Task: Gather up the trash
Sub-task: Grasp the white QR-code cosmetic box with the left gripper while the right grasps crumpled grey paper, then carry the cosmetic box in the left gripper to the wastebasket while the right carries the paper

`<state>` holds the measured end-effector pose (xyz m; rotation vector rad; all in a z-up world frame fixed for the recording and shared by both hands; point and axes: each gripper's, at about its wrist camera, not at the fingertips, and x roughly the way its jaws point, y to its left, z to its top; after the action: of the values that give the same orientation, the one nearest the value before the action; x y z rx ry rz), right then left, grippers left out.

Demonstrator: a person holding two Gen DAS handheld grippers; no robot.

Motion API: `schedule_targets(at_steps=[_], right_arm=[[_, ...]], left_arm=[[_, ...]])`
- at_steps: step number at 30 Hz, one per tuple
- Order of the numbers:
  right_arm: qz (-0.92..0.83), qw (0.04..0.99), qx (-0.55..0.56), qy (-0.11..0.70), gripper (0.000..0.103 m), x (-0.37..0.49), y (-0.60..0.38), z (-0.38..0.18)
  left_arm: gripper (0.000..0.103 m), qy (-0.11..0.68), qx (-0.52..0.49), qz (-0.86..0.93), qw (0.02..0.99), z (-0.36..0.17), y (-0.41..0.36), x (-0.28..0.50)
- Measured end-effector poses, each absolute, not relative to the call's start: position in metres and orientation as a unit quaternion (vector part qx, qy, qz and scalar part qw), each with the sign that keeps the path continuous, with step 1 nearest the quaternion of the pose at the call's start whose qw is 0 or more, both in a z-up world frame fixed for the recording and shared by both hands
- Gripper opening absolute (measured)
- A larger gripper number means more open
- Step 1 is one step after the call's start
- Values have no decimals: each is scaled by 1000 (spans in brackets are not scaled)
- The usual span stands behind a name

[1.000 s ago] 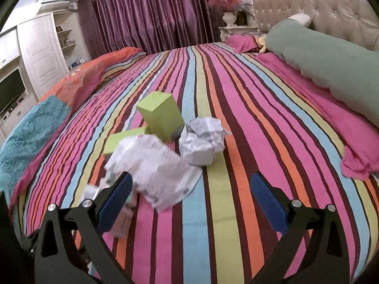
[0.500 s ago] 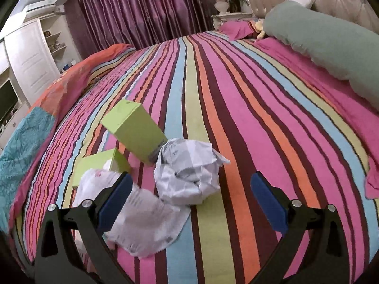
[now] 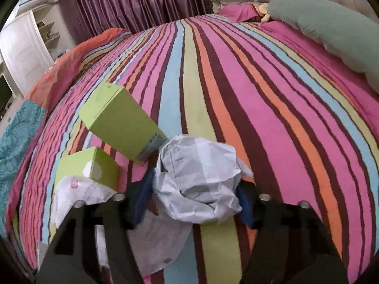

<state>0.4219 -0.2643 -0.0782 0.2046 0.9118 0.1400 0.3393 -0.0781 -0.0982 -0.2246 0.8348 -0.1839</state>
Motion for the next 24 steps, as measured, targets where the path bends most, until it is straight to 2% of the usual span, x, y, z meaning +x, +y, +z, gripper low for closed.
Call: schedule_targets(at_steps=[12, 24], right_arm=[[33, 910, 99, 402, 58, 386, -291, -53], [23, 910, 122, 395, 58, 315, -307, -33]], left_arm=[[30, 395, -125, -86, 906, -88, -57, 315], [30, 390, -117, -72, 911, -71, -35, 270]])
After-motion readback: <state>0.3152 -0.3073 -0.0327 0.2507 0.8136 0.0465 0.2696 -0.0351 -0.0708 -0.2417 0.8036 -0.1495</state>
